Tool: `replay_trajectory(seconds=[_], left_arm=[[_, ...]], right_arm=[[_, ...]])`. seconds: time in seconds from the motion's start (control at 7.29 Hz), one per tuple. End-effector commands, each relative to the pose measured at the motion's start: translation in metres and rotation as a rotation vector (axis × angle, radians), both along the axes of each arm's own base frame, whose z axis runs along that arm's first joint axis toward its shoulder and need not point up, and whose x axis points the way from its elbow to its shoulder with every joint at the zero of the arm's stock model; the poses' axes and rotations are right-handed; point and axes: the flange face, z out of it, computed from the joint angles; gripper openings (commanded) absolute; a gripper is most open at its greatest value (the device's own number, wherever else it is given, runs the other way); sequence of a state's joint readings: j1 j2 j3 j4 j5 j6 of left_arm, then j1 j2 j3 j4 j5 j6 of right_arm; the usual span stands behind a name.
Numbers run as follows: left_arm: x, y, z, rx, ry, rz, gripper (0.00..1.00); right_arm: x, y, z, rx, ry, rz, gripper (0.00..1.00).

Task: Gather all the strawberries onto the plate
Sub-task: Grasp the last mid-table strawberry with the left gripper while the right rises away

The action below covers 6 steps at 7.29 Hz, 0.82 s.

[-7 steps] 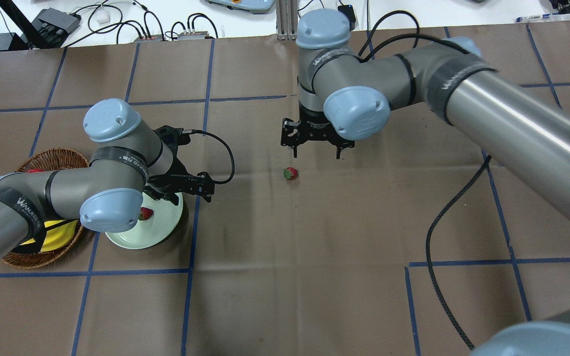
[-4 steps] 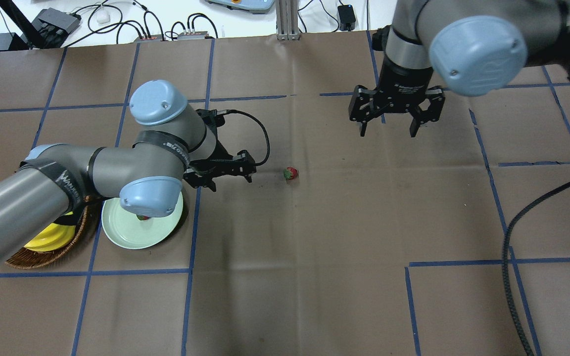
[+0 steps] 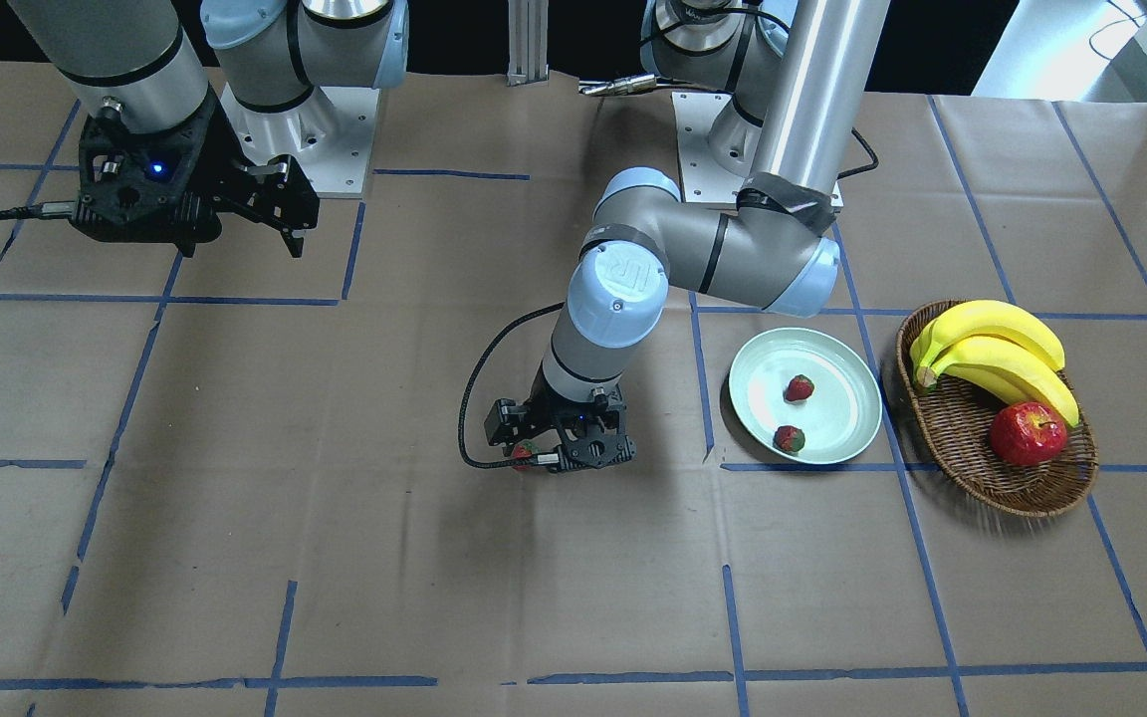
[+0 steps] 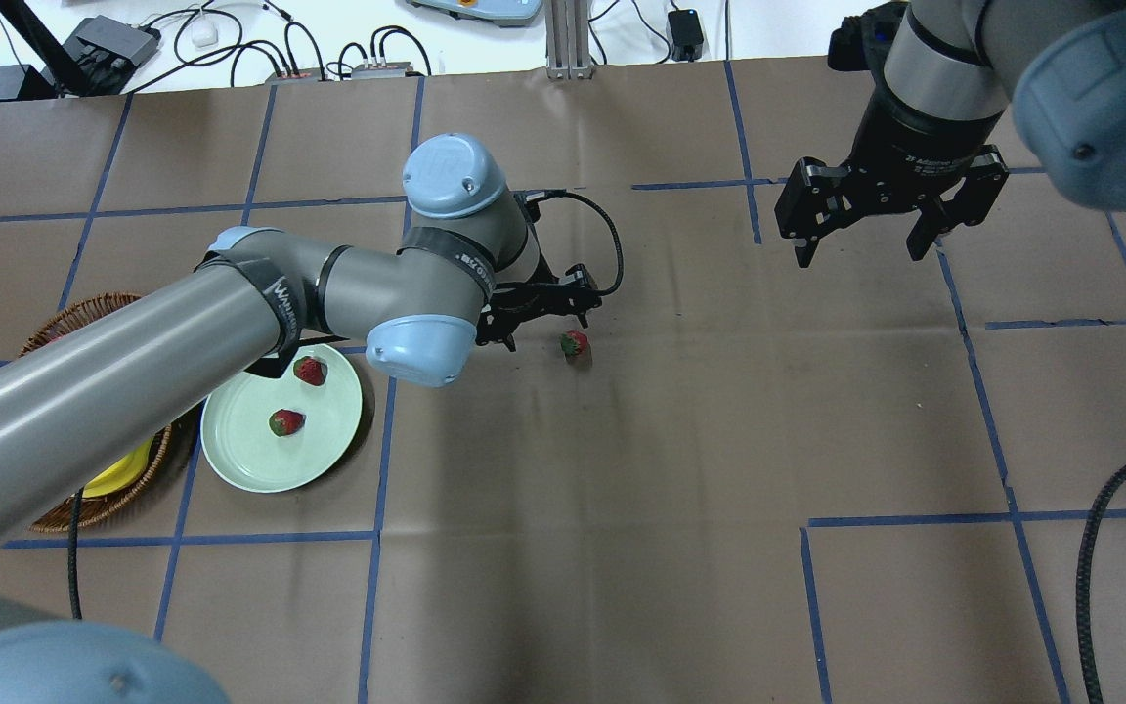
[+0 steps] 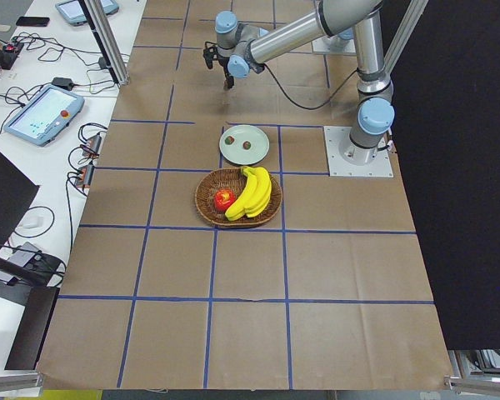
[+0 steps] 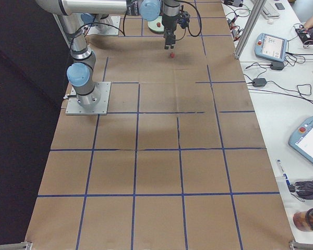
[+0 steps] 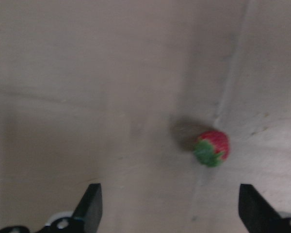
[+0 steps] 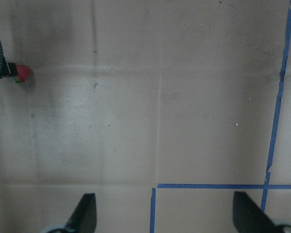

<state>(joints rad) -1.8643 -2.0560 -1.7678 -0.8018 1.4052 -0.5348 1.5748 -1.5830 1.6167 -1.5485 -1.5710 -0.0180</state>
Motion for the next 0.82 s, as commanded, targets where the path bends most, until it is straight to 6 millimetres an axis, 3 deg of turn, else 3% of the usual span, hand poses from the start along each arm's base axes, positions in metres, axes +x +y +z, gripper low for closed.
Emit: replay_trajectory(seconds=[0.0, 0.41, 0.55, 0.69], left_arm=[[-0.007, -0.005, -0.018, 0.008, 0.002, 0.01, 0.99], [-0.008, -0.005, -0.028, 0.025, -0.001, 0.013, 0.94], [-0.008, -0.004, -0.031, 0.03, -0.001, 0.011, 0.82], [-0.012, -0.002, -0.034, 0.038, 0.003, 0.005, 0.4]], right_arm=[[-0.004, 0.004, -0.011, 0.014, -0.007, 0.017, 1.0], [-0.009, 0.008, -0.006, -0.001, 0.001, 0.009, 1.0], [-0.007, 0.01, 0.0, -0.013, 0.005, 0.001, 1.0], [-0.007, 0.011, 0.004, -0.013, 0.007, 0.001, 1.0]])
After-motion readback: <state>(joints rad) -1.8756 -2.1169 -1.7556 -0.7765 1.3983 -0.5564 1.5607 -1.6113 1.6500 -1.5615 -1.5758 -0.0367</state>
